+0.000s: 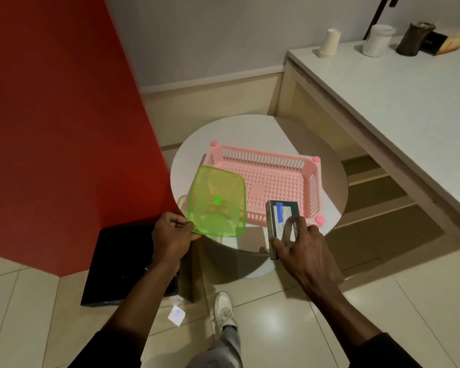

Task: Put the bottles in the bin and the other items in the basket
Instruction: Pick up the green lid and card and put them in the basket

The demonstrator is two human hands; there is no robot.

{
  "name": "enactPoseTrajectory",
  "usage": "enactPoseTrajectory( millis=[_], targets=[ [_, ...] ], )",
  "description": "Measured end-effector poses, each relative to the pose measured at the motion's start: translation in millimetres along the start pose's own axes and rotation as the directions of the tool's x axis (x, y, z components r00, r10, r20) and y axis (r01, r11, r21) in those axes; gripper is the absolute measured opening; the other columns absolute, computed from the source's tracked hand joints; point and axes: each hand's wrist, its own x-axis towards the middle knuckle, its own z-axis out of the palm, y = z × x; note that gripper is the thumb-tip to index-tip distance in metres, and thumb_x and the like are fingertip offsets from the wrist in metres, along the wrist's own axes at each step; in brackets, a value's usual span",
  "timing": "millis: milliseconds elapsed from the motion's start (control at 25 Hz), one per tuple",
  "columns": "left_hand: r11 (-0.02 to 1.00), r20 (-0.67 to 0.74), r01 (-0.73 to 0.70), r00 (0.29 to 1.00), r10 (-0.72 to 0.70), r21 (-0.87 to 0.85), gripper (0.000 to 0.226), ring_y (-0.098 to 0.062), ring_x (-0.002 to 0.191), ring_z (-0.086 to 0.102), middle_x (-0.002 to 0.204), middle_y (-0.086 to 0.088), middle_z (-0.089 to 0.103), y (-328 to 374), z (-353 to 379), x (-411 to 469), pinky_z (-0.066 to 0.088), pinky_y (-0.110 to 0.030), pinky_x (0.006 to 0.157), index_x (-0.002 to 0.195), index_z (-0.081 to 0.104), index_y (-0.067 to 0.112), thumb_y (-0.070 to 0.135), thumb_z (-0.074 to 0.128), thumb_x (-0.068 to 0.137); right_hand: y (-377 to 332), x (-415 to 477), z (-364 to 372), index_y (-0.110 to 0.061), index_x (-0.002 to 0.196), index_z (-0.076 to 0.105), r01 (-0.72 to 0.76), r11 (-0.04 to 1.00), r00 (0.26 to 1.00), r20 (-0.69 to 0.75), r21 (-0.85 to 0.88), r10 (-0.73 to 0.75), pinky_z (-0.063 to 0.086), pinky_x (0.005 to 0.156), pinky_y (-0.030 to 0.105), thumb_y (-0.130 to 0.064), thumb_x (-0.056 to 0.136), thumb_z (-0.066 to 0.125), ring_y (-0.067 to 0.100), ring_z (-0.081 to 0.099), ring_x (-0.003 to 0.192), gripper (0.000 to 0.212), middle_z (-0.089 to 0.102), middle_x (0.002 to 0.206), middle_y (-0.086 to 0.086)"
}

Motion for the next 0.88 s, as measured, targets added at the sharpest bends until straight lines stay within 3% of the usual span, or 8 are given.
enactPoseTrajectory(
  millis=[80, 240, 360, 480, 560, 760, 880],
  targets=[
    [0.999, 0.03, 0.021, 0.999, -0.022, 0.034, 0.016, -0.033, 0.07, 0.079, 0.097, -0.023, 0.071, 16, 22, 29, 0.066, -0.037, 0.063, 0.097, 0.059, 0.001, -0.007, 0.072, 0.092, -7, 32, -5, -0.018, 0.139, 0.047, -0.015, 0.999, 1.0, 0.009, -0.032, 0.015, 0.051, 0.071, 0.037, -0.062, 0.087, 0.067, 0.034, 0.061, 0.094, 0.07, 0.063, 0.111, 0.017],
    [0.988, 0.09, 0.026, 0.995, -0.04, 0.154, 0.015, -0.024, 0.057, 0.078, 0.094, -0.02, 0.075, 43, 69, 108, 0.052, -0.031, 0.042, 0.097, 0.057, 0.009, -0.001, 0.067, 0.095, -28, 117, 8, -0.02, 0.135, 0.047, -0.078, 0.997, 0.997, 0.02, -0.001, 0.078, 0.057, 0.072, 0.042, -0.061, 0.086, 0.069, 0.035, 0.063, 0.092, 0.067, 0.063, 0.108, 0.016],
    [0.956, 0.062, 0.039, 0.996, -0.06, 0.292, 0.015, -0.025, 0.056, 0.077, 0.084, -0.011, 0.077, 58, 91, 139, 0.065, -0.05, 0.063, 0.092, 0.057, 0.015, 0.003, 0.066, 0.094, -29, 150, 19, -0.019, 0.133, 0.047, -0.127, 0.992, 0.992, 0.024, 0.003, 0.127, 0.056, 0.071, 0.042, -0.059, 0.085, 0.07, 0.036, 0.063, 0.089, 0.066, 0.063, 0.105, 0.016],
    [0.903, 0.041, 0.04, 0.997, -0.063, 0.427, 0.012, -0.023, 0.056, 0.077, 0.061, -0.001, 0.074, 64, 117, 163, 0.066, -0.051, 0.073, 0.089, 0.061, 0.018, 0.008, 0.067, 0.087, -21, 178, 37, -0.02, 0.133, 0.047, -0.16, 0.987, 0.985, 0.058, -0.008, 0.16, 0.059, 0.071, 0.045, -0.059, 0.084, 0.07, 0.037, 0.064, 0.087, 0.067, 0.065, 0.104, 0.017],
    [0.877, 0.051, 0.042, 0.996, -0.076, 0.479, 0.008, -0.024, 0.059, 0.078, 0.073, -0.001, 0.076, 69, 129, 169, 0.067, -0.048, 0.075, 0.09, 0.065, 0.017, 0.012, 0.066, 0.084, -16, 192, 45, -0.021, 0.134, 0.047, -0.179, 0.984, 0.98, 0.089, -0.022, 0.18, 0.059, 0.074, 0.047, -0.059, 0.082, 0.07, 0.04, 0.065, 0.09, 0.068, 0.064, 0.104, 0.018],
    [0.752, -0.013, 0.119, 0.989, -0.145, 0.648, 0.028, -0.039, 0.099, 0.076, 0.109, -0.014, 0.078, 75, 150, 170, 0.063, -0.044, 0.088, 0.11, 0.071, 0.012, 0.01, 0.066, 0.082, -1, 224, 73, -0.022, 0.136, 0.047, -0.159, 0.987, 0.956, 0.243, -0.034, 0.162, 0.056, 0.08, 0.045, -0.06, 0.082, 0.071, 0.04, 0.064, 0.098, 0.071, 0.063, 0.109, 0.019],
    [0.621, -0.032, 0.06, 0.998, -0.057, 0.781, 0.027, -0.041, 0.11, 0.071, 0.119, -0.016, 0.071, 78, 161, 157, 0.059, -0.045, 0.088, 0.117, 0.064, 0.01, 0.014, 0.067, 0.09, 4, 240, 90, -0.022, 0.138, 0.046, -0.13, 0.991, 0.937, 0.322, -0.034, 0.134, 0.055, 0.086, 0.046, -0.061, 0.084, 0.068, 0.04, 0.062, 0.102, 0.07, 0.06, 0.113, 0.018]
  ],
)
